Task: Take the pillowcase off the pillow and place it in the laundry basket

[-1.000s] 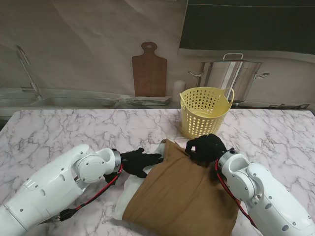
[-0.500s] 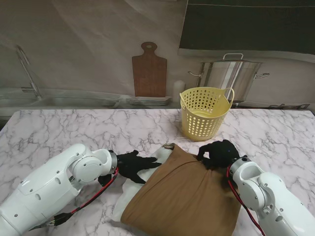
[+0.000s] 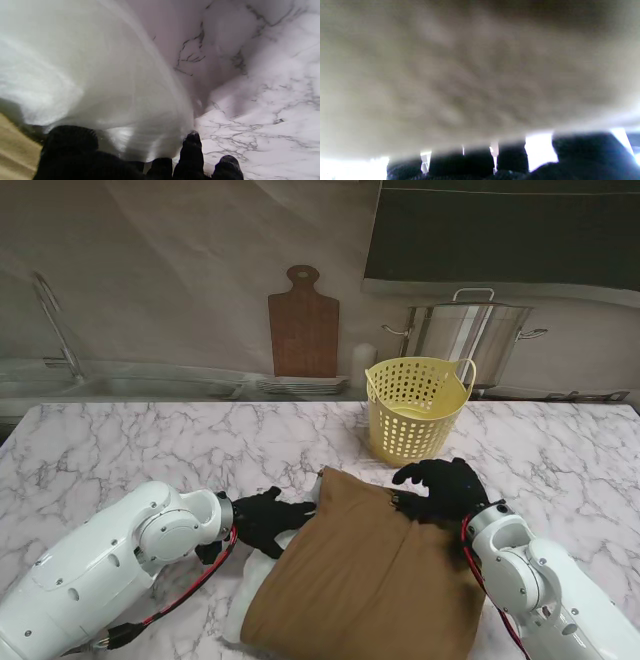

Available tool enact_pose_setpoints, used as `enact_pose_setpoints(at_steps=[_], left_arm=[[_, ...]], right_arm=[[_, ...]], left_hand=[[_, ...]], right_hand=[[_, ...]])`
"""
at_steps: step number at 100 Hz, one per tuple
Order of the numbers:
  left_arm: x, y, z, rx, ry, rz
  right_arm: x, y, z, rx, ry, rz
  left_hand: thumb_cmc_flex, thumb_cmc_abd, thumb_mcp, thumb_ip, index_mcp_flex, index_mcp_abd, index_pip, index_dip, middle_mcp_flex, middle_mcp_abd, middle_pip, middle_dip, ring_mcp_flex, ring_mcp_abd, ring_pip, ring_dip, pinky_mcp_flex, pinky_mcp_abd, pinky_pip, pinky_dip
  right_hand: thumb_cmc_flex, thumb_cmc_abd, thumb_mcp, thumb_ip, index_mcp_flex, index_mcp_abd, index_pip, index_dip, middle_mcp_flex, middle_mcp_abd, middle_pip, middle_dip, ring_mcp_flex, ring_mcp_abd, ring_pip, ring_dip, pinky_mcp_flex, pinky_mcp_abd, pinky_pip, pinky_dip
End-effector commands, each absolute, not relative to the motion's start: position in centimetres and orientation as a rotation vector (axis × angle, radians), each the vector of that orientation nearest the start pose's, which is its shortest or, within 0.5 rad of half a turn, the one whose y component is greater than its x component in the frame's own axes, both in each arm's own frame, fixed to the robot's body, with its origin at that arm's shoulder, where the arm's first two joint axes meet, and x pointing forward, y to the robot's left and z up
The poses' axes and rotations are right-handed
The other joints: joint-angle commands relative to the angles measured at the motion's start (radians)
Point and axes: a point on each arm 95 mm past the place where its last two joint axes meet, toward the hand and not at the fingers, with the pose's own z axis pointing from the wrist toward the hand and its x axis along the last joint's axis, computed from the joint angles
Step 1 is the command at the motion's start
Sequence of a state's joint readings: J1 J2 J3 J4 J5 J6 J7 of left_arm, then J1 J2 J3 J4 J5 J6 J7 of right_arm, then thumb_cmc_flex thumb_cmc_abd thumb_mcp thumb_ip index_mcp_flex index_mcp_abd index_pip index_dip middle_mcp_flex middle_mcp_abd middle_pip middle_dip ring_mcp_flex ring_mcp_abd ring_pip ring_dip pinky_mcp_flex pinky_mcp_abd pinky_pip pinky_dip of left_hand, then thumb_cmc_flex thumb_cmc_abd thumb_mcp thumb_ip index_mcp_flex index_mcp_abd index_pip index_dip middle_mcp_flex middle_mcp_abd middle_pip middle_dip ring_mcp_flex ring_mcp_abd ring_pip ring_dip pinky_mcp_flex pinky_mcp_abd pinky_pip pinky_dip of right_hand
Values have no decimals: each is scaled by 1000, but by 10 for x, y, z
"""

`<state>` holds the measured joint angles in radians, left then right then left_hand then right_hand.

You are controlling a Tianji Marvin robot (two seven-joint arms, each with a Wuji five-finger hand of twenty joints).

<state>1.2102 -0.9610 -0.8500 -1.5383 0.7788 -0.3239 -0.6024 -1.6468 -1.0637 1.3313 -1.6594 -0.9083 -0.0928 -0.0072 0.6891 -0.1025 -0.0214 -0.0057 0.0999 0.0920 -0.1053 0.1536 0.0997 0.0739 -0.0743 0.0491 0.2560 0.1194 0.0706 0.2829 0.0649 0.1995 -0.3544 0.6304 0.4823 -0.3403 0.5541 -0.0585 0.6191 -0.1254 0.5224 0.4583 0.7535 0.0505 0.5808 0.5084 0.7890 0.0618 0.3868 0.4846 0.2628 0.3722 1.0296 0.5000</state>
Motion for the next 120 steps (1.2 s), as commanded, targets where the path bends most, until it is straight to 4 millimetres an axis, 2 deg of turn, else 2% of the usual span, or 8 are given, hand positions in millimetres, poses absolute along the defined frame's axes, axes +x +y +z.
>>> enact_pose_setpoints(at_steps=[1,27,46,63,68,80,95,120], left_arm=[[396,-51,-352,-1019,2548,-1184],[386,-47,-349,-948,2532,-1198],[385,-44,-349,-934,2521,-1213],[388,-44,-349,-948,2513,-1207],[388,-45,-349,-953,2512,-1203],[390,-45,-350,-965,2511,-1196],[391,-42,-352,-984,2530,-1163],[391,-41,-353,-992,2544,-1128]], right_arm=[[389,-24,-304,1250,1451,1568],[400,-22,-306,1385,1602,1323],[407,-11,-326,1411,1597,1324],[409,-4,-331,1386,1611,1409],[409,-3,-331,1359,1635,1433],[406,-4,-330,1321,1671,1462],[401,-19,-324,1276,1683,1409],[392,-51,-318,1244,1611,1335]], left_hand=[[25,-107,-4,-9,58,-38,88,29,9,-28,61,9,11,-9,14,6,-8,-2,696,0],[28,-109,-3,-9,58,-41,88,28,8,-26,60,5,9,-11,14,5,-9,-3,691,2],[24,-106,-4,-10,56,-41,87,27,10,-26,63,5,12,-11,16,5,-7,-1,689,5],[23,-97,-2,-10,53,-40,87,27,11,-25,64,6,13,-8,16,5,-7,-1,690,7],[21,-93,-3,-10,50,-36,86,26,9,-22,63,6,11,-9,16,5,-7,-2,690,8],[20,-92,-4,-10,49,-35,86,26,9,-21,63,6,11,-7,16,5,-7,-1,690,9],[18,-90,-5,-10,46,-37,86,26,7,-21,60,5,7,-6,14,4,-11,0,686,8],[17,-91,-4,-9,45,-37,86,26,5,-20,59,4,4,-6,12,3,-11,0,680,9]], right_hand=[[-64,27,-32,14,-69,35,-51,20,-75,19,-39,-24,-57,14,-39,-27,-41,-22,-23,4],[-258,68,-82,-10,-273,219,-295,-41,-131,59,-146,-141,-106,48,-116,-71,-130,24,-155,3],[-253,13,-40,-18,-163,195,-222,24,5,-13,216,110,12,11,41,56,-94,49,-139,38],[58,-46,-129,10,85,47,-1,123,232,-81,408,265,101,-46,201,113,-70,60,-136,16],[246,-85,-198,5,86,-49,277,-62,321,-108,429,275,155,-70,224,113,-45,59,-124,-9],[253,-152,226,-90,184,-146,416,-96,417,-61,488,292,243,-96,276,138,15,46,-86,-32],[272,-171,307,-96,214,-155,436,-82,425,18,548,321,272,-99,324,164,45,39,-62,-29],[290,-181,331,-95,228,-162,449,-60,421,52,572,334,269,-98,341,174,62,28,-56,-34]])
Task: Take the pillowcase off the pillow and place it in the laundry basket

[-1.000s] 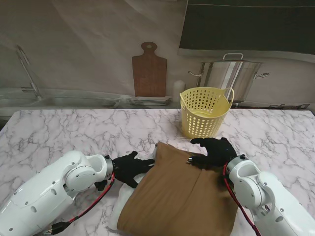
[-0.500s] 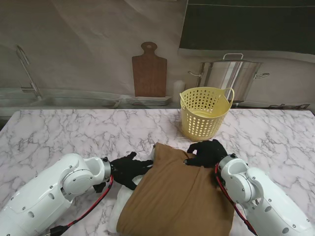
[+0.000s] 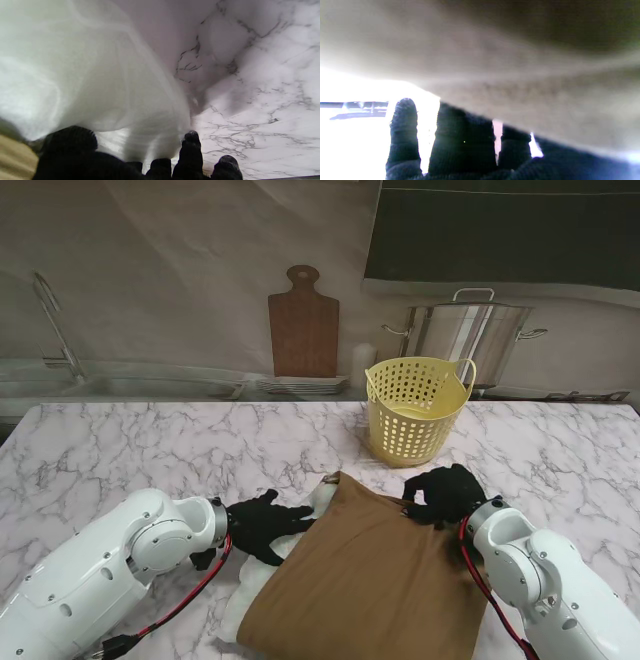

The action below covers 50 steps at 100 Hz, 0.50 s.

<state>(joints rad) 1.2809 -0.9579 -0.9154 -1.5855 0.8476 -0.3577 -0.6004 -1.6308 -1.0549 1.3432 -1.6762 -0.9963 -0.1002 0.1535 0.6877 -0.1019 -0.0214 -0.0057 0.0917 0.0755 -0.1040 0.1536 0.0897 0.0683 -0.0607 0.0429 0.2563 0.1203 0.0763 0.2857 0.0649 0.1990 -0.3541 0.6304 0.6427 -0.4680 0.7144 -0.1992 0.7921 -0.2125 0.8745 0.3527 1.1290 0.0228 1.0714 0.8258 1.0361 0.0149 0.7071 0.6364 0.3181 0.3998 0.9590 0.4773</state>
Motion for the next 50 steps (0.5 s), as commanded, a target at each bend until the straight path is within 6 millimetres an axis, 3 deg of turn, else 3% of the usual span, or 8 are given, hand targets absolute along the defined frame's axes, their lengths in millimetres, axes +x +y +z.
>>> enact_pose_setpoints(at_steps=[1,30,50], left_arm=[[391,-41,-353,-993,2545,-1127],[393,-37,-354,-1010,2550,-1072],[398,-31,-345,-1004,2495,-1062]], right_arm=[[392,-52,-318,1242,1608,1334],[395,-57,-316,1194,1540,1359],[412,-31,-310,1167,1543,1437]], left_hand=[[19,-92,-4,-9,53,-20,85,26,15,-15,45,10,3,-6,6,0,-10,1,680,9],[12,-84,-5,-10,50,-16,84,26,13,-15,43,9,-1,-6,5,-1,-11,-1,674,11],[15,-81,-5,-9,50,-13,85,25,14,-12,44,10,0,-4,6,-1,-8,0,670,12]], right_hand=[[129,-54,170,45,55,-75,97,46,45,80,81,17,21,-52,20,22,7,0,15,-12],[135,-46,167,43,45,-75,88,47,41,83,84,18,23,-54,21,23,22,-5,23,-17],[135,-37,158,44,37,-78,82,45,38,81,85,18,22,-56,21,23,20,-4,27,-21]])
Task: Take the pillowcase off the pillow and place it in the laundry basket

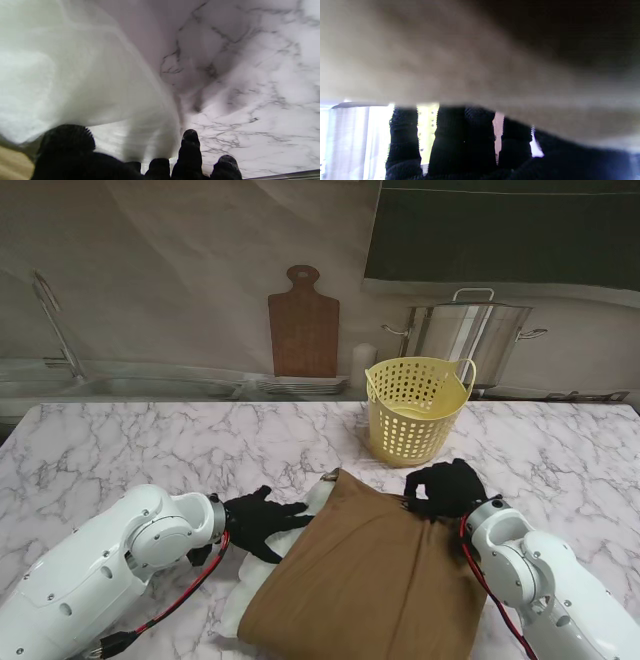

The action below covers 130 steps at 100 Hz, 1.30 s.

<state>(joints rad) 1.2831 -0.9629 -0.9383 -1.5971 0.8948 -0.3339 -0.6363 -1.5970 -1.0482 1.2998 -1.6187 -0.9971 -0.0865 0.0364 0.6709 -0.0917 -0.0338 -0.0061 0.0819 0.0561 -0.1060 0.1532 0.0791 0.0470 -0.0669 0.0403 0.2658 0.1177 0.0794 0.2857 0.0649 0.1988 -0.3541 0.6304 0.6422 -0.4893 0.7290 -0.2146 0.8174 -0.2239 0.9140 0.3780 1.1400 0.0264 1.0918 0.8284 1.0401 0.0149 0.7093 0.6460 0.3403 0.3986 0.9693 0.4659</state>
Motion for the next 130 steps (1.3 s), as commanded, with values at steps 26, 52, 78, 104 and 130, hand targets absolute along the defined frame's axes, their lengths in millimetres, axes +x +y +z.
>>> enact_pose_setpoints(at_steps=[26,52,78,104,130], left_arm=[[407,-25,-333,-998,2423,-1053],[407,-31,-335,-1007,2418,-1084],[403,-42,-341,-1017,2465,-1075],[402,-48,-342,-1048,2477,-1063],[409,-49,-340,-1076,2459,-1050]], right_arm=[[435,-4,-304,1147,1505,1514],[424,-9,-291,1108,1474,1486],[359,-19,-268,933,1373,1531],[300,19,-293,946,1568,1583],[299,36,-325,1086,1712,1495]], left_hand=[[40,-68,9,-10,57,12,86,26,28,11,52,14,-5,1,5,-1,-4,1,670,15],[39,-43,6,-12,56,16,86,26,32,15,54,15,-1,3,6,0,0,2,672,19],[46,5,3,-17,64,16,89,28,44,13,56,19,5,7,9,2,4,0,677,21],[47,25,1,-18,69,22,90,31,53,19,56,21,8,12,9,3,3,1,682,21],[55,26,-1,-19,65,26,89,32,52,25,54,22,8,14,10,4,2,0,688,21]], right_hand=[[137,21,102,58,-25,-105,27,27,4,51,56,14,-3,-61,7,10,-37,2,13,-11],[12,128,-99,91,-159,-22,-56,-65,-253,22,-388,-184,-180,39,-248,-121,-104,-6,-19,11],[-30,266,-204,152,-258,103,-392,7,-569,75,-692,-501,-398,110,-498,-300,-189,-17,-82,-22],[-462,247,-267,153,-650,193,-789,2,-861,92,-876,-655,-547,203,-621,-403,-251,51,-222,-67],[83,74,-288,195,-510,104,-606,235,-553,0,-572,-449,-65,79,-279,-154,56,-16,104,130]])
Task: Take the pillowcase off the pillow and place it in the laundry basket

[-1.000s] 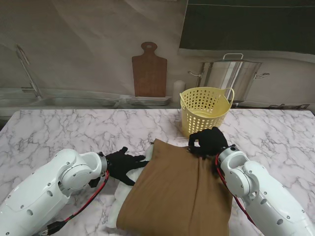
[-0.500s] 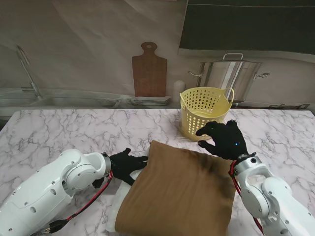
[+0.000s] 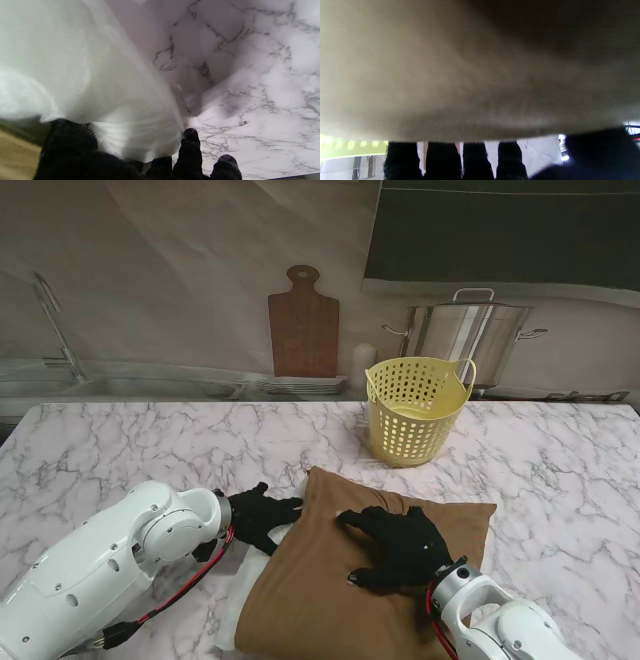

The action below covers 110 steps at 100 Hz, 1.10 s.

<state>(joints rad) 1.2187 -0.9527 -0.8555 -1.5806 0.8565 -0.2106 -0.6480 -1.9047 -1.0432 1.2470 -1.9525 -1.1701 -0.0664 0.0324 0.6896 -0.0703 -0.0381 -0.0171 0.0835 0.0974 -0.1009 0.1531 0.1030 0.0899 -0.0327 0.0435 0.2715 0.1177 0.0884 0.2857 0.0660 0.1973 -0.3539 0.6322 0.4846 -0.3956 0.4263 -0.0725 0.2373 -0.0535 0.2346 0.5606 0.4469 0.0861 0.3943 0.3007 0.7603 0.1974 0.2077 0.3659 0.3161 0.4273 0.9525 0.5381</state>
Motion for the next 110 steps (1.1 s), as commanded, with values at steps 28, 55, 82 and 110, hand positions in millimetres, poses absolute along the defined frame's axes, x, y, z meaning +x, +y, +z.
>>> enact_pose_setpoints(at_steps=[28,55,82,110], left_arm=[[416,-45,-344,-1110,2461,-978],[417,-42,-349,-1132,2475,-930],[411,-39,-340,-1140,2310,-1137],[394,-27,-285,-984,2090,-1343]], right_arm=[[312,-6,-326,1060,1813,1406],[299,-40,-321,1040,1828,1313],[309,-29,-327,1115,1810,1380],[330,-18,-324,1105,1790,1422]], left_hand=[[42,2,4,-7,54,-12,81,32,18,-14,18,18,-1,17,1,5,2,-1,693,18],[49,6,5,-6,50,-12,81,31,14,-15,18,17,-2,16,2,6,3,-5,700,19],[150,29,6,-4,124,-7,98,48,110,0,49,49,63,20,34,29,31,-5,789,38],[277,63,7,-4,263,-10,149,90,270,28,92,93,146,29,57,44,39,20,899,20]], right_hand=[[383,-171,663,-101,561,-173,462,9,621,-94,306,417,536,-261,625,270,295,-155,351,25],[389,-182,709,-110,617,-180,475,34,621,-92,349,495,550,-302,756,292,319,-159,348,6],[390,-180,701,-116,618,-175,469,34,620,-81,332,489,565,-317,766,283,339,-163,345,-3],[390,-175,699,-118,618,-173,469,32,616,-77,328,484,567,-322,775,281,347,-165,348,-9]])
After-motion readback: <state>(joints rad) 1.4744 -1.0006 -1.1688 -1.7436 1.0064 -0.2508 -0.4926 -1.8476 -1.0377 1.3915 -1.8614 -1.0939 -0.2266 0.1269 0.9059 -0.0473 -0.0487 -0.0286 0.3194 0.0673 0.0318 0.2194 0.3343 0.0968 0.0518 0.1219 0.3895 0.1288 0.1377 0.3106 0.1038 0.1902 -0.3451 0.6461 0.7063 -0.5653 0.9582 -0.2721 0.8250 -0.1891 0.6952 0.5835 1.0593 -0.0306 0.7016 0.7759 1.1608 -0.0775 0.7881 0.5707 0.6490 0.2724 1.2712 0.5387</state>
